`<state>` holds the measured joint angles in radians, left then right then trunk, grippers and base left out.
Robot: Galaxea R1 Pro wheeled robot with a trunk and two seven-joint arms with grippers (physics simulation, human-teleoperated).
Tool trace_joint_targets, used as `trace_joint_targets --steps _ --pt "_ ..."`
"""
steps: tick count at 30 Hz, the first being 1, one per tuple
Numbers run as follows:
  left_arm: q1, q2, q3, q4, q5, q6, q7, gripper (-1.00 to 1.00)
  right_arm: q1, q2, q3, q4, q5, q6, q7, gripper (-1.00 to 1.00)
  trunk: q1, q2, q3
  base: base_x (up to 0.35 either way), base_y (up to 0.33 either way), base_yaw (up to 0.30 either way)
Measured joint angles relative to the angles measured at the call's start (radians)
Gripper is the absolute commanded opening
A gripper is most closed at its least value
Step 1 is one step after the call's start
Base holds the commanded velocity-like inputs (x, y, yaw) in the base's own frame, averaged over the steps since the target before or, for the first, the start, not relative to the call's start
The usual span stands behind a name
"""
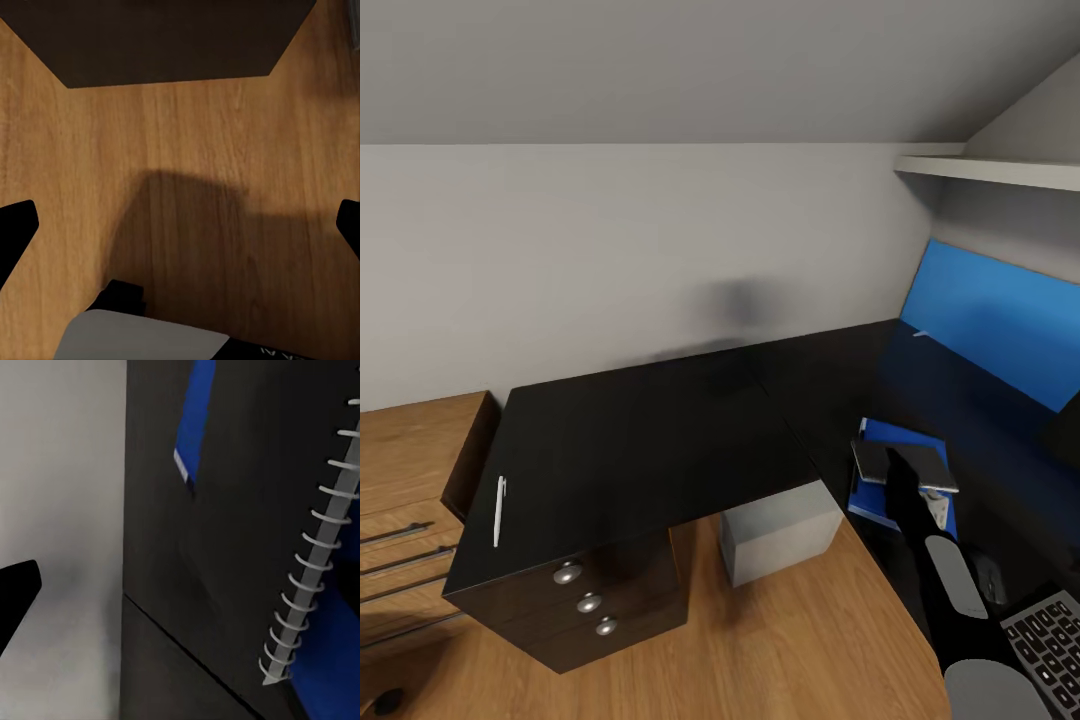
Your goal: In the bedroom, organize the workspace by keeping the computer under the desk, ensuring the monitor is on the desk, placing the keyboard on the desk next to the monitor, placing the mouse on the desk next to the keyboard, moving the folder from the swivel chair onto the desk next to the mouse, stacking the notebook on top of the folder with the pen on top of the notebook, and positioning the swivel chair next to the desk.
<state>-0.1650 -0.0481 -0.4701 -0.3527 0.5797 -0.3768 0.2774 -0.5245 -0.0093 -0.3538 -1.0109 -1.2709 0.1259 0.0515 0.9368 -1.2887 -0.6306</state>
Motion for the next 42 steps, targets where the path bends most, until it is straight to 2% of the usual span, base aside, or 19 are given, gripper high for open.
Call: trace_joint_targets --steps 29,42 --pt "0.0 0.0 0.0 0.0 -0.001 -0.004 -0.002 1.0 0.0 0.003 0.006 -0.003 0.006 0.0 0.001 1.0 0.0 0.0 0.0 -0.07 0.0 0.0" --pt "0.0 0.0 0.0 0.0 -0.002 -0.005 0.001 1.0 0.001 0.003 0.006 -0.003 0.007 0.0 0.002 1.0 -0.05 0.091 0.04 0.0 0.0 0.0"
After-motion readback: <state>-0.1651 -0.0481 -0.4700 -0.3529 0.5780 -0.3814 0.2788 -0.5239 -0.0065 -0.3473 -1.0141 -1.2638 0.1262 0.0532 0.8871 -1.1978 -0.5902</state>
